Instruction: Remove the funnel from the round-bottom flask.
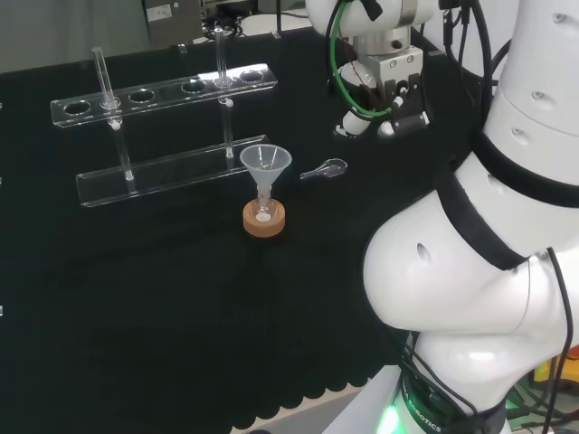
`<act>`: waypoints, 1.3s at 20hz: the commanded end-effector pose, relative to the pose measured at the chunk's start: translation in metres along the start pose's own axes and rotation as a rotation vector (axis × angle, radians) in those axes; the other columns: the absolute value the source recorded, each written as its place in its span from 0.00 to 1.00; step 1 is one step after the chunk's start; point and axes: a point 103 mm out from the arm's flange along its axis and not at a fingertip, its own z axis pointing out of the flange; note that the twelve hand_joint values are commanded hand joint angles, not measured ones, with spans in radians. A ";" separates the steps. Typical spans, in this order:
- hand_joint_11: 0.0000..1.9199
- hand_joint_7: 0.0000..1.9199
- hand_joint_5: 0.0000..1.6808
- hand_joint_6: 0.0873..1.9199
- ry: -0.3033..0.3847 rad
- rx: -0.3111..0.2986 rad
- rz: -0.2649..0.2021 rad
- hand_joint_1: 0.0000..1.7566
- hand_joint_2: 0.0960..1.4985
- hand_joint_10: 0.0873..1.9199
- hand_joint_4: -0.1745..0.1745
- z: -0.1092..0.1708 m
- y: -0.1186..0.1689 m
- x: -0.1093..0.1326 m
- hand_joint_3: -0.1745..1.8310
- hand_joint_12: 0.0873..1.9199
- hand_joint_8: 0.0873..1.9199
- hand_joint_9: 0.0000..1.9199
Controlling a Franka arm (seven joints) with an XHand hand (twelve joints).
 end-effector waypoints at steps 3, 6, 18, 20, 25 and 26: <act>0.12 0.15 0.27 0.01 0.003 -0.036 -0.040 0.51 0.39 0.30 0.39 -0.014 -0.019 0.021 0.45 0.70 0.32 0.26; 0.12 0.15 0.25 0.01 0.012 -0.040 -0.083 0.51 0.39 0.30 0.35 -0.022 -0.026 0.033 0.45 0.70 0.32 0.26; 0.07 0.03 0.16 0.00 -0.047 0.112 -0.206 0.46 0.38 0.33 0.28 -0.048 -0.034 0.076 0.44 0.74 0.34 0.17; 0.06 0.02 0.15 0.00 -0.053 0.139 -0.223 0.45 0.38 0.34 0.28 -0.048 -0.033 0.082 0.44 0.75 0.34 0.16; 0.03 0.01 0.10 0.00 -0.062 0.240 -0.267 0.42 0.37 0.36 0.33 -0.047 -0.026 0.092 0.42 0.77 0.32 0.12; 0.02 0.00 0.08 0.00 -0.064 0.251 -0.275 0.40 0.37 0.37 0.37 -0.046 -0.025 0.094 0.41 0.78 0.28 0.10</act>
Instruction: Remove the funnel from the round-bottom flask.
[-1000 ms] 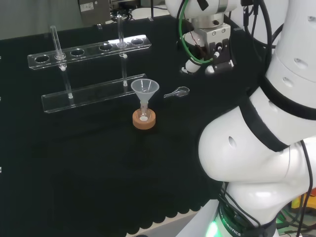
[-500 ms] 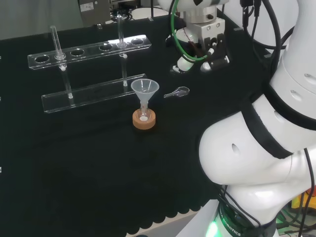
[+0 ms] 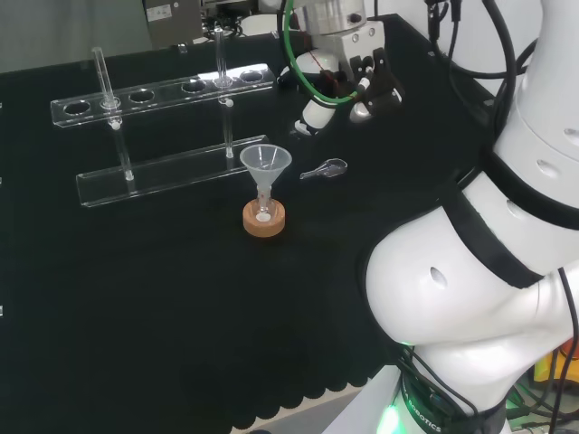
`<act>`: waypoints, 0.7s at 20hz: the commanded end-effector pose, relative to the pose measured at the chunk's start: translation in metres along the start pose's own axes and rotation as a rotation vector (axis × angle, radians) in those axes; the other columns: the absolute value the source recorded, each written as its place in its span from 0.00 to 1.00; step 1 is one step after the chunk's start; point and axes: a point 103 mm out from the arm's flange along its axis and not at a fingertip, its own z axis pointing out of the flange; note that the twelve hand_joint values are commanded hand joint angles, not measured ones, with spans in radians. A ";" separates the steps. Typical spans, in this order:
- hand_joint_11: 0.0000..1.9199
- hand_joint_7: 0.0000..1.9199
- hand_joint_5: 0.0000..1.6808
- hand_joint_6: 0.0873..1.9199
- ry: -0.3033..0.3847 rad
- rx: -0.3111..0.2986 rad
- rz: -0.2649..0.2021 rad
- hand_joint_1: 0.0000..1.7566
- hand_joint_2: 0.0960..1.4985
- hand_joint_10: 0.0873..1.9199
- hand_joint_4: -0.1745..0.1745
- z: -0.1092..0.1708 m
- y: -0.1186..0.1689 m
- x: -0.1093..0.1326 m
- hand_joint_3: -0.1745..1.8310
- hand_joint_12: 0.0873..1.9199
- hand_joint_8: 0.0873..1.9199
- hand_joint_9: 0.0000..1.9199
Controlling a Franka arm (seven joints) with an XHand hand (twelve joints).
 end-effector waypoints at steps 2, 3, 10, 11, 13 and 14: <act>0.01 0.00 0.06 0.00 -0.019 0.112 -0.066 0.39 0.38 0.38 0.43 0.002 0.012 0.018 0.38 0.78 0.22 0.06; 0.01 0.00 0.06 0.00 -0.022 0.114 -0.069 0.38 0.38 0.38 0.44 0.002 0.013 0.020 0.38 0.79 0.20 0.06; 0.02 0.00 0.04 0.00 -0.052 0.171 -0.107 0.37 0.38 0.40 0.51 0.007 0.020 0.037 0.35 0.80 0.11 0.02; 0.02 0.00 0.03 0.00 -0.058 0.181 -0.112 0.37 0.38 0.40 0.51 0.008 0.020 0.039 0.35 0.80 0.10 0.02; 0.02 0.00 0.03 0.00 -0.068 0.193 -0.124 0.36 0.38 0.41 0.51 0.010 0.022 0.044 0.34 0.80 0.09 0.01; 0.02 0.00 0.03 0.00 -0.071 0.197 -0.128 0.36 0.38 0.41 0.52 0.011 0.023 0.045 0.34 0.80 0.09 0.01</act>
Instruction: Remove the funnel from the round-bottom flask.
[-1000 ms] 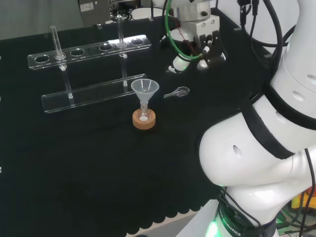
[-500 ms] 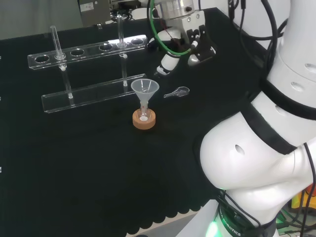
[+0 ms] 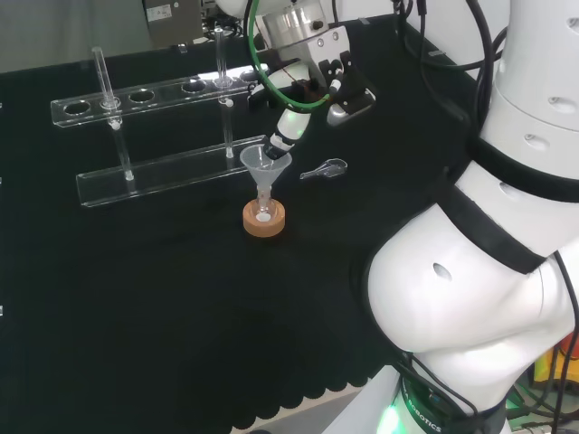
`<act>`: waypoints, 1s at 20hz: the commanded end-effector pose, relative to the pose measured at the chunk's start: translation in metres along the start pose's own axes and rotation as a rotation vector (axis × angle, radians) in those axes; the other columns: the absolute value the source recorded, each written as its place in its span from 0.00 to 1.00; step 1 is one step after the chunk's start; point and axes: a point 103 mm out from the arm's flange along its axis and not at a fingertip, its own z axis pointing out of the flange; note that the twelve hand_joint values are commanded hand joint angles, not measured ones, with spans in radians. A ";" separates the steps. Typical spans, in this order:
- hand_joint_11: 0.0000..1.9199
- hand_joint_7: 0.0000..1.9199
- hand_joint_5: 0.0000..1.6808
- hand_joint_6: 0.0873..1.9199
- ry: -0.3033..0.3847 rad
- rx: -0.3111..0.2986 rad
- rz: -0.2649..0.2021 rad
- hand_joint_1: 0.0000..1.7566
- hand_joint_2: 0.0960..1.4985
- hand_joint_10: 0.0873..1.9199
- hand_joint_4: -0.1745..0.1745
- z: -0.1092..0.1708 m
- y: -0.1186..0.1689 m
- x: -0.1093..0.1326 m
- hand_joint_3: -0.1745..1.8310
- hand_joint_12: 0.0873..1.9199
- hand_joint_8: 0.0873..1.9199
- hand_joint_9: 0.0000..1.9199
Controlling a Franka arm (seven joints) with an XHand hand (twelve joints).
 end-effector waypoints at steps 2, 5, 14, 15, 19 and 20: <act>0.02 0.00 0.03 0.00 -0.037 0.040 -0.033 0.36 0.38 0.41 0.54 0.004 0.007 0.014 0.33 0.80 0.08 0.00; 0.02 0.00 0.03 0.00 -0.048 0.051 -0.046 0.37 0.38 0.40 0.56 0.006 0.011 0.017 0.33 0.80 0.07 0.00; 0.05 0.00 0.04 0.00 -0.082 0.075 -0.069 0.41 0.38 0.41 0.58 0.009 0.016 0.027 0.32 0.80 0.06 0.00; 0.05 0.00 0.04 0.00 -0.094 0.078 -0.066 0.41 0.38 0.41 0.58 0.010 0.017 0.026 0.32 0.80 0.06 0.00; 0.07 0.00 0.04 0.00 -0.117 0.082 -0.056 0.42 0.38 0.42 0.58 0.015 0.019 0.025 0.32 0.80 0.06 0.00; 0.08 0.00 0.04 0.00 -0.122 0.086 -0.051 0.42 0.38 0.42 0.58 0.015 0.020 0.025 0.32 0.80 0.06 0.00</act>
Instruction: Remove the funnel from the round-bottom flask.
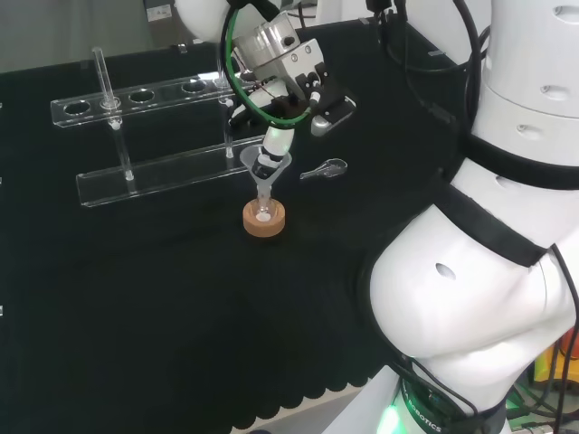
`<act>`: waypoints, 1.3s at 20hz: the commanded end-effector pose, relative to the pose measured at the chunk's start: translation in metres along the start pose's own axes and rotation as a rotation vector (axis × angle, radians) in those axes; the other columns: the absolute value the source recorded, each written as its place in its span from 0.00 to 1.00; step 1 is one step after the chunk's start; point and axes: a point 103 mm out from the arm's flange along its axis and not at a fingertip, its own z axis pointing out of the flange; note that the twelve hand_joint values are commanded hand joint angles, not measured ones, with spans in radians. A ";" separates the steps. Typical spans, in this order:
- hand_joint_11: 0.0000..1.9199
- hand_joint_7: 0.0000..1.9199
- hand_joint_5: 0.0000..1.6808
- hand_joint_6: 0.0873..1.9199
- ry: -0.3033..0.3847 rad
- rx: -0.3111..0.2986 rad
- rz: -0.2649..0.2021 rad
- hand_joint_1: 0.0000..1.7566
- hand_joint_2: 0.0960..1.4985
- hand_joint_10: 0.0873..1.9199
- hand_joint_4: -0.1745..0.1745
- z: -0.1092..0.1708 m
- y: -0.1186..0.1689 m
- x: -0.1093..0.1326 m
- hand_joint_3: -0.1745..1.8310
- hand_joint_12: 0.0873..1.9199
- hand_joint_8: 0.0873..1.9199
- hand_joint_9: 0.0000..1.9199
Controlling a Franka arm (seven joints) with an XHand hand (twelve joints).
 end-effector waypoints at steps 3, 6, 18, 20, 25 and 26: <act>0.08 0.00 0.05 0.00 -0.048 0.012 0.024 0.43 0.38 0.42 0.57 0.008 0.006 -0.001 0.32 0.79 0.06 0.01; 0.08 0.00 0.06 0.00 -0.063 0.017 0.030 0.43 0.38 0.42 0.57 0.010 0.007 -0.002 0.32 0.79 0.07 0.02; 0.09 0.00 0.08 0.00 -0.061 0.036 0.028 0.43 0.38 0.41 0.56 0.020 0.016 -0.007 0.34 0.78 0.16 0.06; 0.10 0.00 0.09 0.00 -0.071 0.038 0.031 0.43 0.38 0.39 0.56 0.022 0.018 -0.007 0.34 0.78 0.19 0.09; 0.10 0.00 0.11 0.00 -0.074 0.038 0.028 0.43 0.39 0.37 0.55 0.024 0.022 -0.008 0.35 0.77 0.26 0.14; 0.11 0.00 0.12 0.00 -0.072 0.037 0.026 0.43 0.39 0.37 0.55 0.024 0.022 -0.009 0.36 0.77 0.27 0.15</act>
